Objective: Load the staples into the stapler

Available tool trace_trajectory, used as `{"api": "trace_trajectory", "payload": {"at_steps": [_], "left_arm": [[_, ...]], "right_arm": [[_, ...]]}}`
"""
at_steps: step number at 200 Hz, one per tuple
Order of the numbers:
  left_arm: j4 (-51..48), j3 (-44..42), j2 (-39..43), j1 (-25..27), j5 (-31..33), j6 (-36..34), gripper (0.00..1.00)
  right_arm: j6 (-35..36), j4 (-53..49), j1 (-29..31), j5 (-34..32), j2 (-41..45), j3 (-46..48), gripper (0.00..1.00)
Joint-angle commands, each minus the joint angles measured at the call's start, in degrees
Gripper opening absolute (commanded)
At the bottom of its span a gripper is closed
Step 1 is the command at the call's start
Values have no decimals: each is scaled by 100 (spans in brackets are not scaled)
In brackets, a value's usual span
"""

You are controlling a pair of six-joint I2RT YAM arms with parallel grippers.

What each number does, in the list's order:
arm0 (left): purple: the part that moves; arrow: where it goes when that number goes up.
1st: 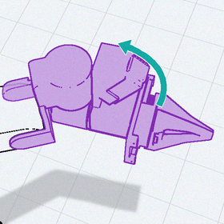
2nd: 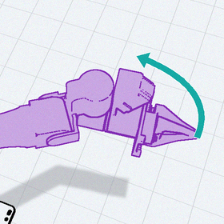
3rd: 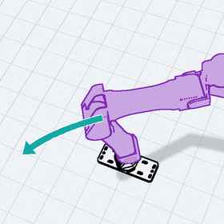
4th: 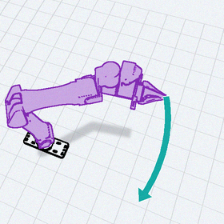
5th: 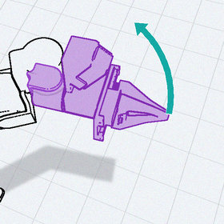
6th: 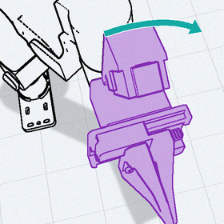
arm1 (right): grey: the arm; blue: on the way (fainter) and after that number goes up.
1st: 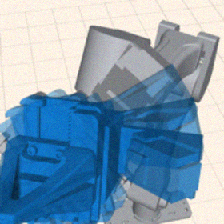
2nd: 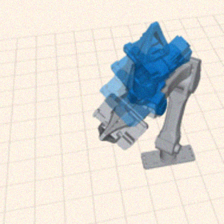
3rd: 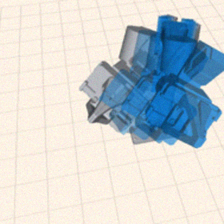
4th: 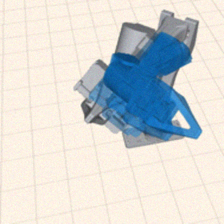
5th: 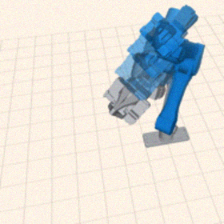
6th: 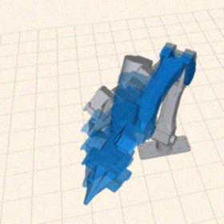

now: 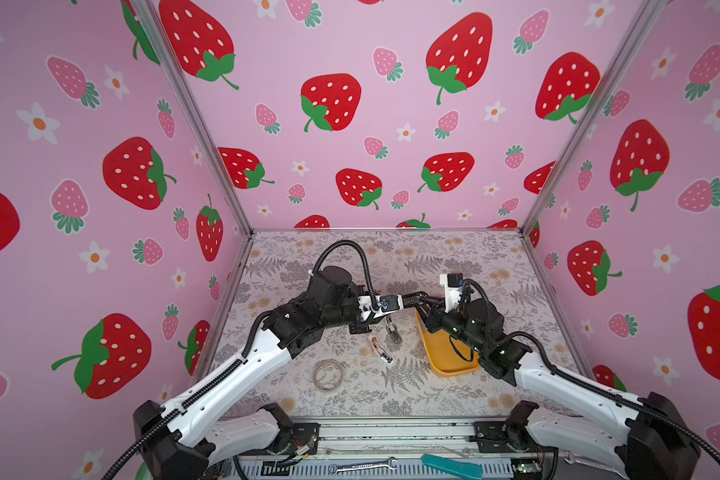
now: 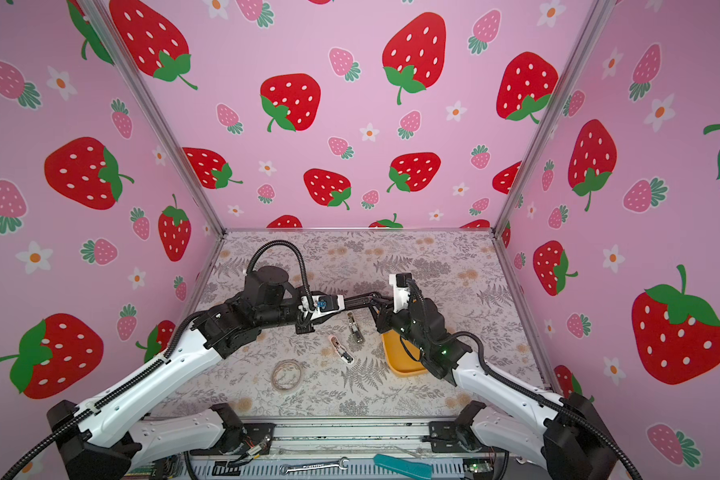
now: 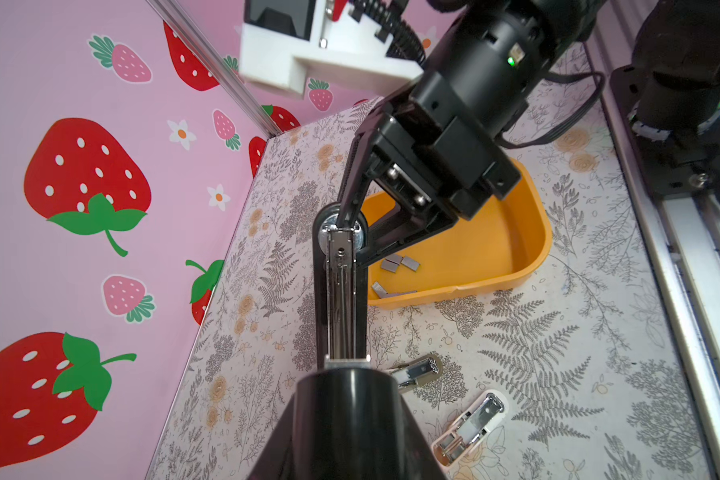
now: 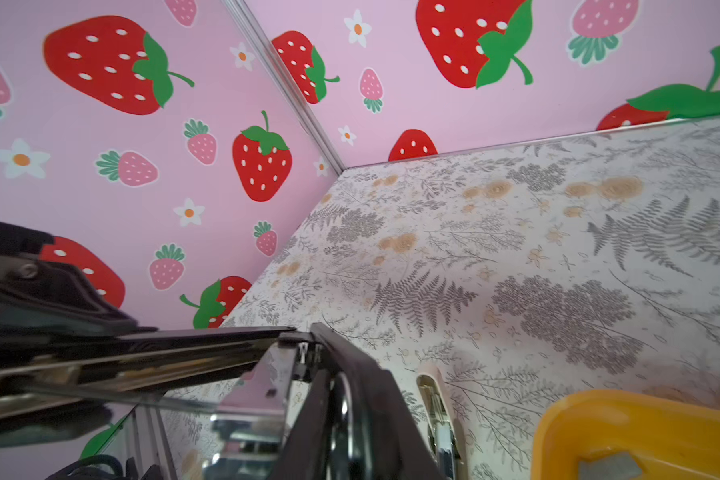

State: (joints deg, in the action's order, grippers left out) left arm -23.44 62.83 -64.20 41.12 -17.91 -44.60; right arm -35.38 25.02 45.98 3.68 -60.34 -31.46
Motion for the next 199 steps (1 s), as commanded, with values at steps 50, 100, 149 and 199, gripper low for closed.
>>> {"api": "trace_trajectory", "payload": {"at_steps": [50, 100, 149, 199], "left_arm": [[-273, 509, 47, 56, -474, 91, 0], [-749, 886, -387, 69, -117, 153, 0], [-860, 906, -529, 63, 31, 27, 0], [-1229, 976, -487, 30, -96, -339, 0]], "right_arm": [[476, -574, -236, -889, 300, 43, 43], [585, 38, -229, -121, 760, 327, 51], [534, 96, -247, -358, 1231, 498, 60], [991, 384, -243, -564, 1532, 635, 57]]}}
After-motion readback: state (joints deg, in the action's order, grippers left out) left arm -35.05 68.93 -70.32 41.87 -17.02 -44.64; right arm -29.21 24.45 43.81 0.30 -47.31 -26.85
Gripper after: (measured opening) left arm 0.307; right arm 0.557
